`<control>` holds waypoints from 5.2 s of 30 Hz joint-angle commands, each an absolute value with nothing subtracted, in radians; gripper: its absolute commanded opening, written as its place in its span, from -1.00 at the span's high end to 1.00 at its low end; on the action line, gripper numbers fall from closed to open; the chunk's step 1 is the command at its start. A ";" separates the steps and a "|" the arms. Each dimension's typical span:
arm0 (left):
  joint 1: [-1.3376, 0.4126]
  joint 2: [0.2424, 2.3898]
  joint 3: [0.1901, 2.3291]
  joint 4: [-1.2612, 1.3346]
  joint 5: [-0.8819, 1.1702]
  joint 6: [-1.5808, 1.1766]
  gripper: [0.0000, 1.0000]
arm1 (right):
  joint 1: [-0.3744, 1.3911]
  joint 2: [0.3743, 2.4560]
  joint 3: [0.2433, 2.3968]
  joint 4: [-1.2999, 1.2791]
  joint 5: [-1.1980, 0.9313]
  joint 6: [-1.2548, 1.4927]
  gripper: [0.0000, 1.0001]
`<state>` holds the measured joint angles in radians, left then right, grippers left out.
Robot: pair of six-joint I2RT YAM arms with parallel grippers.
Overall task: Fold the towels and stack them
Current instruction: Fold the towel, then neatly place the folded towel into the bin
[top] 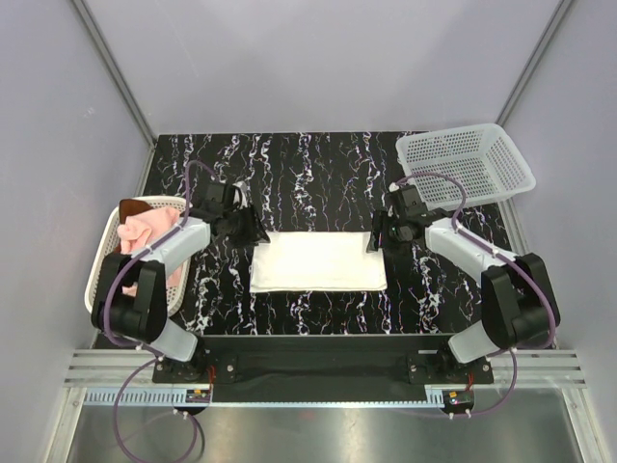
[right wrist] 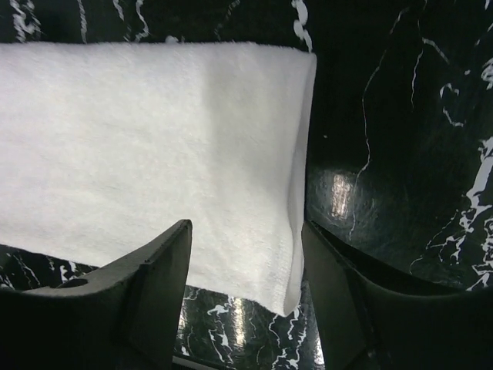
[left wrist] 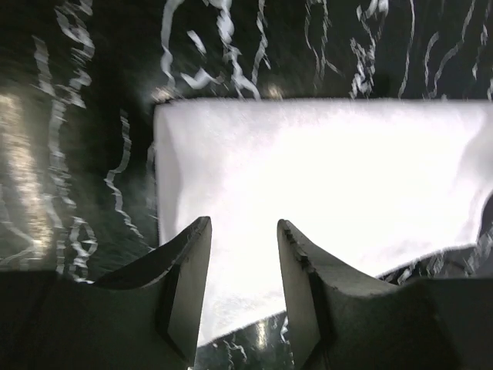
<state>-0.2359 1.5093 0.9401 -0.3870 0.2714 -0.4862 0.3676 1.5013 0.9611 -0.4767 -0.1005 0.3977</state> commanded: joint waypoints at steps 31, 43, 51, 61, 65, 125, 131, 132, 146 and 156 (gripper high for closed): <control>-0.229 1.513 0.776 -0.348 0.209 -0.565 0.15 | 0.364 1.586 0.946 -0.399 -0.141 0.338 0.78; -0.207 1.488 1.155 -0.517 0.161 -0.469 0.05 | 0.285 1.781 1.463 -0.709 -0.008 0.098 1.00; -0.207 1.459 1.092 -0.456 0.207 -0.425 0.03 | 0.144 1.946 1.842 -0.900 0.075 -0.078 1.00; -0.207 1.488 1.103 -0.439 0.271 -0.425 0.03 | 0.006 2.092 2.150 -0.976 0.159 -0.215 1.00; -0.209 1.508 1.109 -0.434 0.301 -0.425 0.02 | -0.076 2.146 2.290 -0.969 0.167 -0.245 1.00; -0.235 1.467 1.124 -0.382 0.491 -0.408 0.02 | -0.350 2.609 2.666 -0.595 0.239 -0.354 0.94; -0.236 1.477 1.124 -0.370 0.514 -0.417 0.02 | -0.354 2.588 2.646 -0.585 0.264 -0.339 0.94; -0.236 1.479 1.124 -0.370 0.515 -0.417 0.02 | -0.354 2.579 2.631 -0.575 0.255 -0.337 0.93; -0.236 1.454 1.149 -0.394 0.505 -0.411 0.00 | -0.353 2.478 2.585 -0.549 0.328 -0.249 -0.56; -0.282 1.321 1.310 -0.584 0.079 -0.295 -0.09 | -0.244 2.186 2.385 -0.659 0.160 -0.023 -0.99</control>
